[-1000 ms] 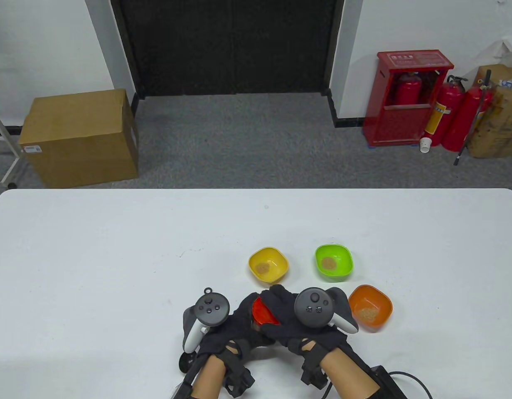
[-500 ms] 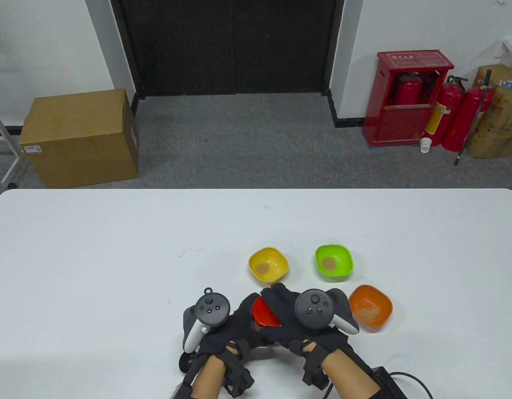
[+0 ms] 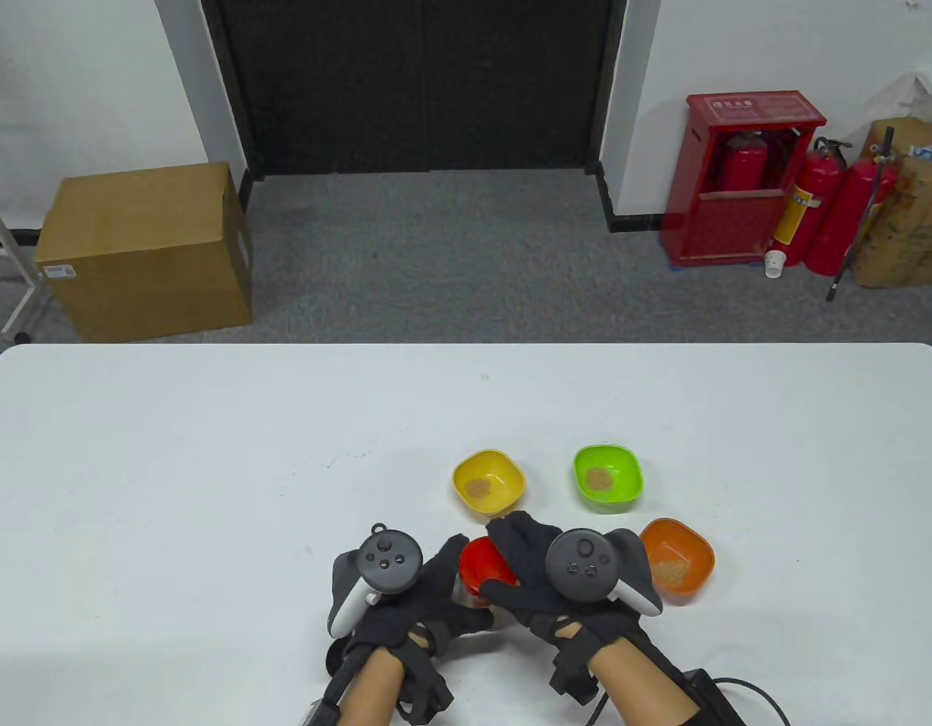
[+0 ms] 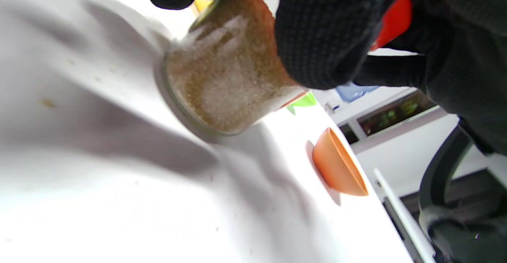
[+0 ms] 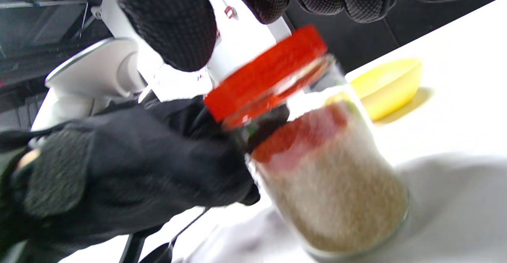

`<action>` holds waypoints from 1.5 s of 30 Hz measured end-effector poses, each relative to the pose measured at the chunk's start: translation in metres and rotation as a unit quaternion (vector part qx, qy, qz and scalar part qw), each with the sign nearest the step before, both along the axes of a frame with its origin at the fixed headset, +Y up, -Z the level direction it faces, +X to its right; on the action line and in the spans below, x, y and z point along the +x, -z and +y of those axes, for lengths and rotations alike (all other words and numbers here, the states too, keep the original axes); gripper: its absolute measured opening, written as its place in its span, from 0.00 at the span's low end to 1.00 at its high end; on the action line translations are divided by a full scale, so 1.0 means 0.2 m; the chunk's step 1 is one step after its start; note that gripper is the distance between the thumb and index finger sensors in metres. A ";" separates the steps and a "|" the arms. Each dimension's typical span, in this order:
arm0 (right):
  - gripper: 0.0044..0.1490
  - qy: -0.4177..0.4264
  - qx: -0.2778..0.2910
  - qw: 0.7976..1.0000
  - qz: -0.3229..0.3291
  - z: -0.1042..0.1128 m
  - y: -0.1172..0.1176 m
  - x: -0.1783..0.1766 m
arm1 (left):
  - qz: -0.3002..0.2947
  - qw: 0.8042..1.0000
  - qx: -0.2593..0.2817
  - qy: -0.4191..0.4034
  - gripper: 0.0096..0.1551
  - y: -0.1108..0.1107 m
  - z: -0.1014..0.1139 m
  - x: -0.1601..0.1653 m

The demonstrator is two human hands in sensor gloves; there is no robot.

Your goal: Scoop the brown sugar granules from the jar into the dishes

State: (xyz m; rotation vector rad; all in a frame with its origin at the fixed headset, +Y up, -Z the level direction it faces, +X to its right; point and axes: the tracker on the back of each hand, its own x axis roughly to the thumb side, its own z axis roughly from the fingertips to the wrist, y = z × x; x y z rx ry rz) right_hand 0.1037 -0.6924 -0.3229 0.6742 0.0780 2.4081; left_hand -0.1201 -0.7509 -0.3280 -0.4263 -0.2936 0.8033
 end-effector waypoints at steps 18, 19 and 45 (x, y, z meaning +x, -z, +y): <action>0.53 -0.183 0.079 0.979 -0.051 -0.07 -0.04 0.26 | 0.042 0.951 0.192 0.240 0.58 -0.05 0.18 -0.18; 0.53 -0.192 0.073 0.977 -0.051 -0.08 -0.05 0.26 | 0.037 0.951 0.183 0.245 0.59 -0.05 0.17 -0.18; 0.56 -0.213 0.037 0.976 -0.035 -0.14 -0.09 0.26 | 0.025 0.954 0.136 0.266 0.62 -0.08 0.07 -0.18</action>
